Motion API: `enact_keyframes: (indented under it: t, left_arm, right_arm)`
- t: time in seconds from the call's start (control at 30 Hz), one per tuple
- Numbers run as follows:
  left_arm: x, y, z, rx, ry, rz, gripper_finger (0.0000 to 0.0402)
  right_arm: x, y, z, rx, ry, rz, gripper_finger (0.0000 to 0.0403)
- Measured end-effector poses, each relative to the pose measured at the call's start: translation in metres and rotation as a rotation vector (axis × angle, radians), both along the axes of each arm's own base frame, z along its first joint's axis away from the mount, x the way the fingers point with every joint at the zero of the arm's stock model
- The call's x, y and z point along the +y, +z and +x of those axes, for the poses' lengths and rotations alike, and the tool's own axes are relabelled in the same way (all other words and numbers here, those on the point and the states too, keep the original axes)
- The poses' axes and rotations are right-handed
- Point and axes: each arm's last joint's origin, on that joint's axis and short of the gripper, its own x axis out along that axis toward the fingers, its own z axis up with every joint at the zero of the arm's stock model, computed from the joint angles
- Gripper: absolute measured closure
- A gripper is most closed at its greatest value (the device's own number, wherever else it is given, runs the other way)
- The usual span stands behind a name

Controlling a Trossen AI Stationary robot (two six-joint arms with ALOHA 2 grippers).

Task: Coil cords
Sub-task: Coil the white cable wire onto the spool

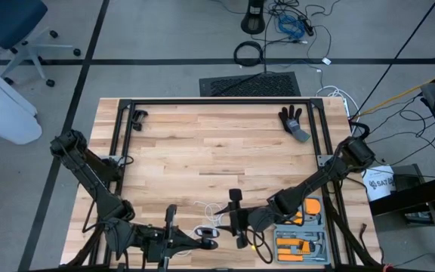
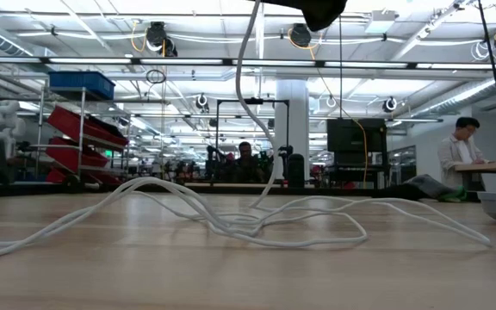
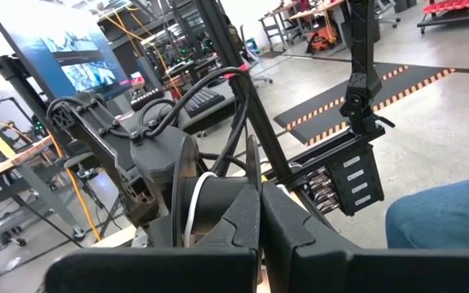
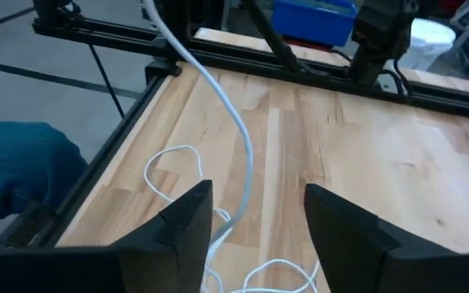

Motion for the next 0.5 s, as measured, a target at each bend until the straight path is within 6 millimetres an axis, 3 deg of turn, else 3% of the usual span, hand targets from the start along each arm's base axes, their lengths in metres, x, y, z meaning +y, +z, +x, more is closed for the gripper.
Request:
enact_keyframes:
  t: [0.17,0.37,0.5]
  left_arm:
    - [0.0,0.001,0.0,-0.007,0.0,0.005,0.04]
    - [0.0,0.002,0.0,-0.021,0.0,0.006,0.04]
    - [-0.001,0.002,-0.001,-0.018,-0.002,0.01,0.04]
  right_arm:
    - [-0.005,-0.005,0.005,0.025,0.013,0.035,0.0279]
    - [-0.008,-0.005,0.006,0.032,0.03,0.038,0.038]
    - [-0.004,0.006,-0.001,0.021,0.06,0.026,0.0395]
